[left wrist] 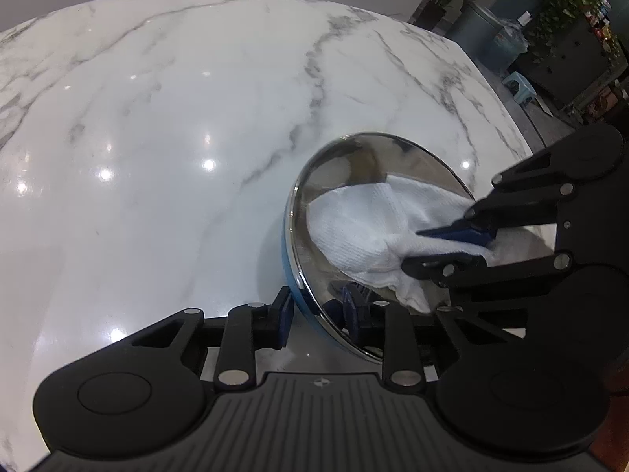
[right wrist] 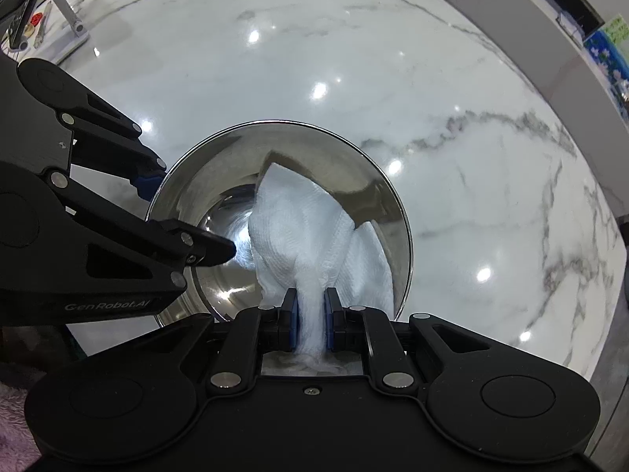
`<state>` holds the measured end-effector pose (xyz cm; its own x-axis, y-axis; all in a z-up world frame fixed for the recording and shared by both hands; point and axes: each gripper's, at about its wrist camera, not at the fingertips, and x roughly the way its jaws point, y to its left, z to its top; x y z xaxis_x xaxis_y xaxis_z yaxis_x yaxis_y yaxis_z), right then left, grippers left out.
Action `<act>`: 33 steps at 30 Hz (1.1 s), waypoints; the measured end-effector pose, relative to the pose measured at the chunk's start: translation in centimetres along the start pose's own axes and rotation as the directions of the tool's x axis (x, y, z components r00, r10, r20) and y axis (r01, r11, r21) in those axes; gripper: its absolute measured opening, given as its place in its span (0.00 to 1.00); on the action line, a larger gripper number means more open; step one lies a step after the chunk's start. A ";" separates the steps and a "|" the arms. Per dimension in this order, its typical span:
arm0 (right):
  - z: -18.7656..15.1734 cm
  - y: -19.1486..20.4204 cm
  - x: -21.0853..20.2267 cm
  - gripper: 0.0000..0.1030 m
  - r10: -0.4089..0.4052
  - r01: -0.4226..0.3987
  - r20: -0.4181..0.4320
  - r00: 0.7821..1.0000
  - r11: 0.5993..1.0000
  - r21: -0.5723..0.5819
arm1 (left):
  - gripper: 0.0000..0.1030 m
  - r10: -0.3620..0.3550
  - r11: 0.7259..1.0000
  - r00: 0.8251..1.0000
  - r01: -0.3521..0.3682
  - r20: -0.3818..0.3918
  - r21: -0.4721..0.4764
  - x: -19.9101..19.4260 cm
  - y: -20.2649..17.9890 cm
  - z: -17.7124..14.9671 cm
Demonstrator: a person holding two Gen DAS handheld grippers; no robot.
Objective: Clean bowl
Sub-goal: 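Wipe the cloth around the bowl interior with the right tool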
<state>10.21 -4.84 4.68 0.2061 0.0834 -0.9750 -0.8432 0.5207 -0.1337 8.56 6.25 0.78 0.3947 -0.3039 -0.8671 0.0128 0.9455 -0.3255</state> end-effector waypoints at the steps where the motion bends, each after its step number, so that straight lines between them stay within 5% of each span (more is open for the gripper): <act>1: 0.1 -0.1 0.0 0.10 0.014 -0.014 -0.012 1.000 1.000 0.015 | 0.19 0.005 1.000 1.000 -0.005 0.005 0.001 0.0 0.0 0.0; 8: 0.8 -1.2 0.1 0.11 0.216 -0.204 -0.060 0.975 0.966 0.159 | 0.16 0.037 0.999 0.998 -0.037 0.043 0.012 0.0 -0.3 0.3; 13: 0.9 -1.9 0.5 0.11 0.263 -0.244 -0.084 0.961 0.951 0.190 | 0.16 0.056 0.998 0.997 -0.058 0.062 0.034 -0.1 -0.6 0.4; 15: 1.0 -1.4 0.4 0.11 0.225 -0.209 -0.103 0.969 0.967 0.146 | 0.16 0.059 0.997 0.996 -0.061 0.064 0.040 -0.1 -0.6 0.3; 18: 1.4 0.5 0.4 0.11 0.025 -0.032 -0.121 0.992 0.998 -0.055 | 0.15 0.059 0.997 0.996 -0.061 0.065 0.043 0.0 -0.6 0.4; 21: 1.2 2.3 0.3 0.10 -0.099 0.078 -0.101 0.990 0.977 -0.196 | 0.15 0.058 0.997 0.996 -0.061 0.064 0.043 0.0 -0.6 0.4; 33: 1.3 1.6 0.1 0.11 -0.056 0.042 -0.089 0.994 0.988 -0.150 | 0.40 0.000 1.000 0.999 0.000 -0.039 0.019 0.3 -0.1 0.0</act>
<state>9.59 -2.87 4.56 0.2077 -0.0215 -0.9779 -0.8989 0.3902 -0.1995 8.74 6.05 0.53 0.3582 -0.3080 -0.8814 0.0302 0.9474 -0.3187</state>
